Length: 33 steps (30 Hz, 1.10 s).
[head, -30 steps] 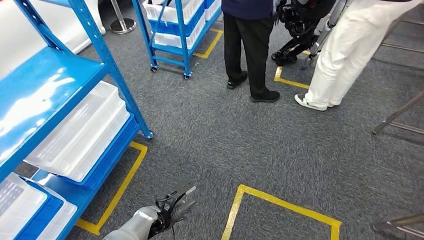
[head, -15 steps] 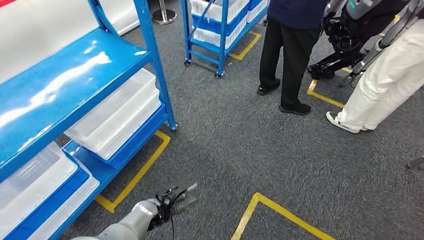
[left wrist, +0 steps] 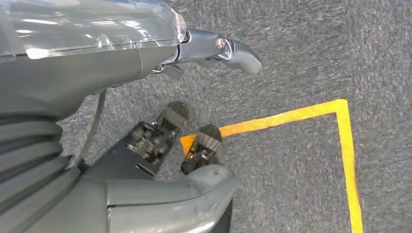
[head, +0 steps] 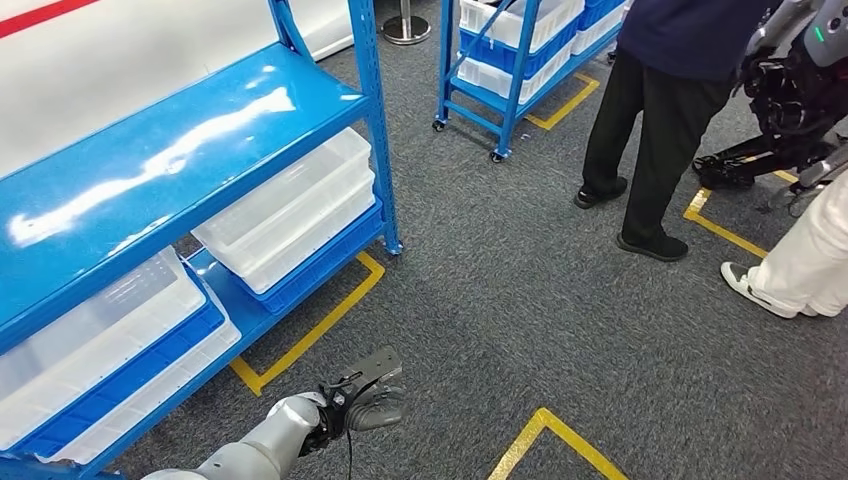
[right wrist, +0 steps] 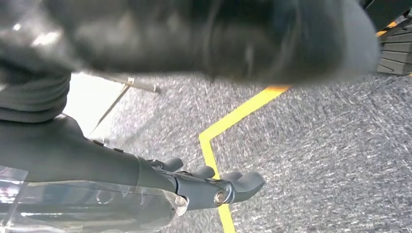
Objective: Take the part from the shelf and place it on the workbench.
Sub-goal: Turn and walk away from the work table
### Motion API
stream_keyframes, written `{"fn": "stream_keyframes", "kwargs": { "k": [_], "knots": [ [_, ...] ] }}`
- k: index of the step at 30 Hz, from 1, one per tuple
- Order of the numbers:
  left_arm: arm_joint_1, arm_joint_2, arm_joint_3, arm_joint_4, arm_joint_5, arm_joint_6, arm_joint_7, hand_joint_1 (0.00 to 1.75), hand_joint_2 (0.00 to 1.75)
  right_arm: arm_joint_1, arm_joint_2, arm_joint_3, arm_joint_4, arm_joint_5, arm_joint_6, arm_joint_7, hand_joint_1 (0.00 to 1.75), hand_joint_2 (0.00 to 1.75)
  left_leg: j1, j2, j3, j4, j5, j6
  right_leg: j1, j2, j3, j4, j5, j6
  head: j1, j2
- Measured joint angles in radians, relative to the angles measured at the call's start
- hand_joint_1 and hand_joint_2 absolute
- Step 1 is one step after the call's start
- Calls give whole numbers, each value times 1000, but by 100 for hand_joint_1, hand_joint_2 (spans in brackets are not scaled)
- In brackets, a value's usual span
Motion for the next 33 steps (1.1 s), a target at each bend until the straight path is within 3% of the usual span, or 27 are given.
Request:
{"fn": "stream_keyframes", "kwargs": {
  "k": [1, 3, 4, 5, 6, 8, 10, 13, 15, 17, 19, 20, 22, 24, 26, 27, 28, 29, 31, 33],
  "knots": [
    [-2, 0, -4, 0, 0, 0, -2, 0, 175, 1, 0, 0, 0, 1, 1, 0, 0, 175, 1, 30, -24, 52, -29, -4, 2, -13, 2, -3, 0, -5, -1, 0],
    [-4, 0, -13, 0, 0, 0, -3, 0, 175, 2, 0, 0, 0, 1, 4, 0, 0, 175, 5, 54, -84, 176, -81, -12, 5, -40, 3, -4, -2, -10, -2, 0],
    [-3, 1, -17, 0, 0, 0, -3, 0, 175, 2, 0, 0, 0, 1, 5, 0, 0, 175, 7, 58, -101, 211, -88, -15, 6, -54, 4, -3, -3, -11, -2, 0],
    [-3, 1, -20, 0, 0, 0, -4, 0, 175, 2, 0, 0, 0, 2, 5, 0, 0, 175, 9, 61, -101, 211, -77, -16, 6, -66, 6, -3, -5, -11, -2, 0],
    [-3, 2, -22, 0, 0, 0, -5, 0, 175, 1, 0, 0, 0, 3, 6, 0, 0, 175, 10, 66, -80, 171, -48, -16, 6, -79, 9, -3, -7, -9, -2, 0],
    [-6, 2, -25, 0, 0, 0, -7, 0, 175, 1, 0, 0, 0, 4, 6, 1, 0, 175, 6, 102, -8, 35, 11, -11, 8, -100, 17, -3, -14, -3, -2, 0],
    [-9, 2, -28, 0, 0, 0, -9, 0, 175, 0, -1, 0, 0, 4, 6, 2, 0, 175, -3, 130, 34, -47, 31, 0, 13, -118, 23, -2, -19, 7, -1, 0],
    [-9, 3, -33, 0, 0, 0, -10, 0, 175, -6, -1, 1, 0, 4, 6, 4, 0, 175, -5, 107, 39, -63, 33, 16, 13, -138, 32, -6, -24, 23, -1, 0],
    [-12, 2, -37, 0, 0, 1, -10, 0, 175, -7, -1, 1, -1, 4, 6, 5, 0, 175, 0, 86, 45, -76, 40, 30, 7, -101, 21, 29, -52, 31, -1, 0],
    [-14, 0, -41, 0, 0, 1, -11, 0, 175, -5, -1, 2, -1, 4, 6, 6, 0, 175, 1, 66, 49, -80, 42, 39, 4, -50, -33, 139, -110, 34, 0, 0],
    [-11, 0, -44, 0, 0, 1, -11, 0, 175, -4, -2, 2, -1, 4, 6, 6, 0, 175, -1, 43, 49, -79, 41, 42, 5, -36, -96, 250, -143, 36, 0, 0],
    [-10, 0, -44, 0, 0, 1, -11, 0, 175, -3, -3, 2, -1, 4, 6, 6, 0, 175, -1, 29, 49, -76, 40, 42, 5, -34, -108, 261, -130, 36, 0, 0],
    [-9, -1, -46, 0, 0, 1, -12, 0, 175, -2, -3, 2, -1, 4, 6, 6, 0, 175, 1, 0, 50, -69, 36, 39, 3, -21, -80, 174, -55, 35, 0, 0],
    [-10, -1, -46, 0, 0, 1, -15, 0, 175, -1, -4, 2, 0, 4, 6, 6, 0, 175, 1, -23, 46, -57, 29, 31, 0, 21, -33, 59, -2, 31, -1, 0],
    [-10, -1, -47, 0, 0, 2, -18, 0, 175, -1, -5, 2, 1, 4, 6, 5, 0, 175, 2, -42, 39, -51, 28, 21, 1, 45, -15, 17, 0, 28, -1, 0],
    [-10, -1, -47, 0, 0, 2, -20, 0, 175, -3, -5, 2, 1, 5, 6, 5, 0, 175, 4, -53, 36, -52, 30, 15, 3, 38, -14, 13, 0, 26, -1, 0],
    [-9, 0, -48, 0, 0, 2, -22, 0, 131, -5, -4, 2, 1, 6, 6, 5, 0, 175, 5, -57, 34, -53, 30, 10, 2, 27, -12, 11, 1, 22, -1, 0],
    [-9, 0, -49, 0, 0, 2, -23, 0, 87, -6, -4, 2, 1, 7, 7, 5, 0, 175, 4, -45, 30, -45, 24, 4, 1, 15, -9, 6, 3, 15, -2, 0],
    [-11, 0, -49, 0, 0, 2, -24, 0, 0, -3, -4, 2, 1, 8, 7, 5, 0, 175, 3, 7, -1, 20, -16, -5, -1, -11, -2, -3, 5, 2, -5, 0],
    [-11, 0, -49, 0, 0, 2, -25, 0, 0, -1, -4, 2, 1, 9, 7, 5, 0, 175, 5, 49, -61, 143, -72, -12, 3, -38, 1, -5, 2, -6, -7, 0]
  ]
}}
